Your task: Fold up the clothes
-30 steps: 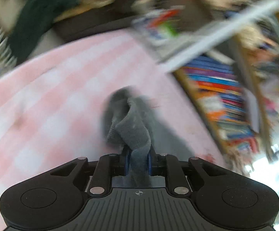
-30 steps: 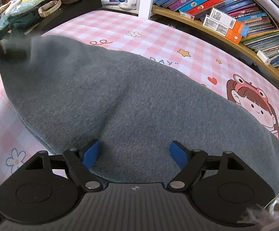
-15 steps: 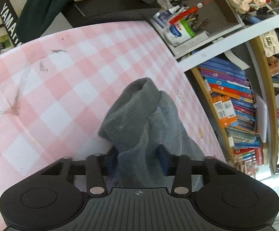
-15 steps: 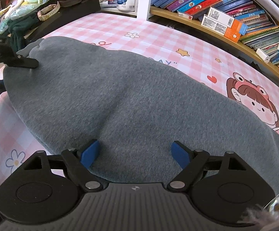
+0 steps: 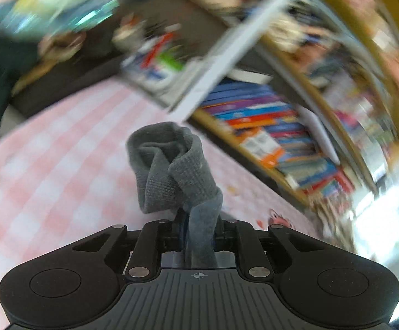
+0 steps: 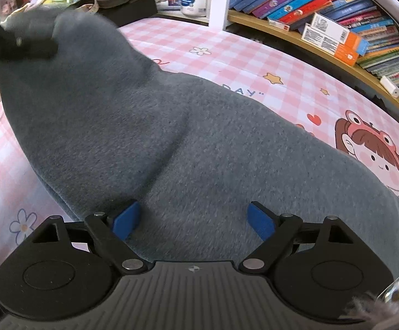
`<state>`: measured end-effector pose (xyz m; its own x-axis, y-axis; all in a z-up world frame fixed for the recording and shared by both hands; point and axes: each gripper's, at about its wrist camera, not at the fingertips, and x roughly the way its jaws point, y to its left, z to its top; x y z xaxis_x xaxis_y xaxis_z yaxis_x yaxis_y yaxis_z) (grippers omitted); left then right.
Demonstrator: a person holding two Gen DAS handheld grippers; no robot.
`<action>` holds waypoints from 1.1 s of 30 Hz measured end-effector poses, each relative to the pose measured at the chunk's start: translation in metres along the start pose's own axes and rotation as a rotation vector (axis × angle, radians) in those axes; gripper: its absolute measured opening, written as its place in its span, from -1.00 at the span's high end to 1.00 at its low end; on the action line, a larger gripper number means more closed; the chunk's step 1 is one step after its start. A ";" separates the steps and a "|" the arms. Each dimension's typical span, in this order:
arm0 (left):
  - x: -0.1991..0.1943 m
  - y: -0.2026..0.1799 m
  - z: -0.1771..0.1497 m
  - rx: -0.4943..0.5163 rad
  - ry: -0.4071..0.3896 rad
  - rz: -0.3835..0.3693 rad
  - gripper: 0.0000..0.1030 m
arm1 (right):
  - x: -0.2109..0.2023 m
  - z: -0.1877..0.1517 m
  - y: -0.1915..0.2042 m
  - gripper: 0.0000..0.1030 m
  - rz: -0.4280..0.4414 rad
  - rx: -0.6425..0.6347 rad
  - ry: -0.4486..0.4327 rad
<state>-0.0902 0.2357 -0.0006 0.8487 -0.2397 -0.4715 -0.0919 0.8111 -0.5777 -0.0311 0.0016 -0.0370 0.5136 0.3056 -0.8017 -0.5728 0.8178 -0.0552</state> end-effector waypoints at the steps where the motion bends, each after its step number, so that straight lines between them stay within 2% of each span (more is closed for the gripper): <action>1: 0.000 -0.010 -0.002 0.038 -0.006 0.005 0.73 | -0.002 0.000 -0.002 -0.65 0.008 -0.005 -0.010; 5: 0.000 -0.048 -0.008 0.192 -0.028 0.027 0.73 | -0.015 -0.003 -0.017 -0.65 0.043 0.004 -0.077; 10: 0.000 -0.096 -0.017 0.378 -0.053 0.056 0.73 | -0.041 -0.008 -0.058 -0.65 0.042 0.098 -0.178; 16: 0.018 -0.141 -0.040 0.497 -0.028 0.121 0.72 | -0.064 -0.025 -0.113 -0.65 0.030 0.195 -0.203; 23: 0.053 -0.193 -0.077 0.627 0.092 0.163 0.67 | -0.075 -0.053 -0.156 -0.65 0.041 0.246 -0.202; 25: 0.068 -0.206 -0.093 0.671 0.165 0.170 0.34 | -0.075 -0.061 -0.166 -0.65 0.050 0.261 -0.190; 26: 0.076 -0.213 -0.101 0.691 0.209 0.166 0.24 | -0.076 -0.065 -0.170 -0.65 0.055 0.271 -0.185; 27: 0.083 -0.219 -0.108 0.704 0.253 0.145 -0.03 | -0.076 -0.069 -0.174 -0.65 0.059 0.283 -0.179; 28: 0.089 -0.225 -0.117 0.716 0.299 0.111 -0.21 | -0.075 -0.072 -0.177 -0.65 0.063 0.296 -0.174; 31: 0.095 -0.236 -0.135 0.743 0.388 0.008 -0.24 | -0.076 -0.083 -0.187 -0.65 0.077 0.334 -0.164; 33: 0.091 -0.241 -0.141 0.758 0.383 -0.021 -0.24 | -0.077 -0.087 -0.194 -0.65 0.081 0.361 -0.164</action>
<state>-0.0644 -0.0568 0.0023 0.5985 -0.3118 -0.7379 0.4117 0.9099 -0.0506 -0.0153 -0.2227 -0.0166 0.5877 0.4260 -0.6878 -0.3693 0.8977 0.2405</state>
